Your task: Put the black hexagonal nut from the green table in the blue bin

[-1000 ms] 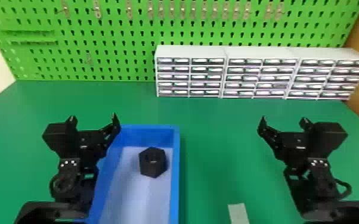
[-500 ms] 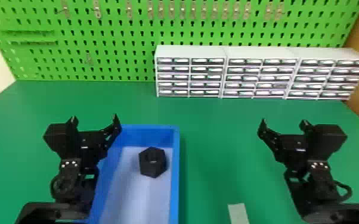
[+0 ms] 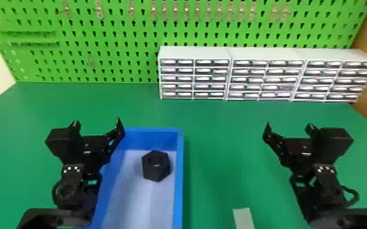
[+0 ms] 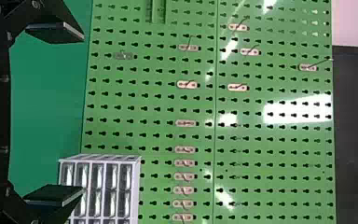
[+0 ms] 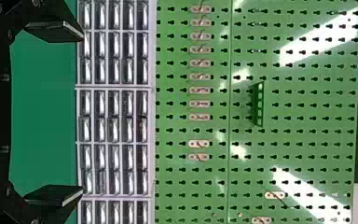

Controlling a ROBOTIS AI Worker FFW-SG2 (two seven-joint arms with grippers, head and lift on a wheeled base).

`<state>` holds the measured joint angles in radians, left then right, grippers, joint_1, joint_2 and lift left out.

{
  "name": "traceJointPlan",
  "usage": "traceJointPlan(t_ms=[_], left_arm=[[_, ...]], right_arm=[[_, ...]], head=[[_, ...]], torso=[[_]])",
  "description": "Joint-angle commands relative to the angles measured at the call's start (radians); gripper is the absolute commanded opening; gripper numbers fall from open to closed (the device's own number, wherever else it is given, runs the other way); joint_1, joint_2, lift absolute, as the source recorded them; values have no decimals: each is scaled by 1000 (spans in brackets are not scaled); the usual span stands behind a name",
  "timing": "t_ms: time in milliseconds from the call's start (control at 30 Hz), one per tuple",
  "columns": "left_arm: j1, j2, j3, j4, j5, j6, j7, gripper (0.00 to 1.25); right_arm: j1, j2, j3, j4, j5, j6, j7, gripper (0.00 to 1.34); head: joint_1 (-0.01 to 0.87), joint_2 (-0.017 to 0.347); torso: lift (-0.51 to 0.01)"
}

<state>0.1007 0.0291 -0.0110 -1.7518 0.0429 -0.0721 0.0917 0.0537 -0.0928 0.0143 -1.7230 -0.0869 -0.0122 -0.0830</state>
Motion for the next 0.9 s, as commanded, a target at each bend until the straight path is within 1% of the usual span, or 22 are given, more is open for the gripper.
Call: traceJointPlan(t_ms=[0, 867], left_arm=[[4, 0, 2, 0, 0, 0, 0, 1112], [-4, 0, -3, 0, 0, 0, 0, 1112]], right_arm=[[0, -2, 1, 0, 1, 5, 0, 1189], [0, -2, 0, -1, -2, 8, 0, 1189]], head=[[657, 57], [657, 57]], torso=[[-95], [-95]])
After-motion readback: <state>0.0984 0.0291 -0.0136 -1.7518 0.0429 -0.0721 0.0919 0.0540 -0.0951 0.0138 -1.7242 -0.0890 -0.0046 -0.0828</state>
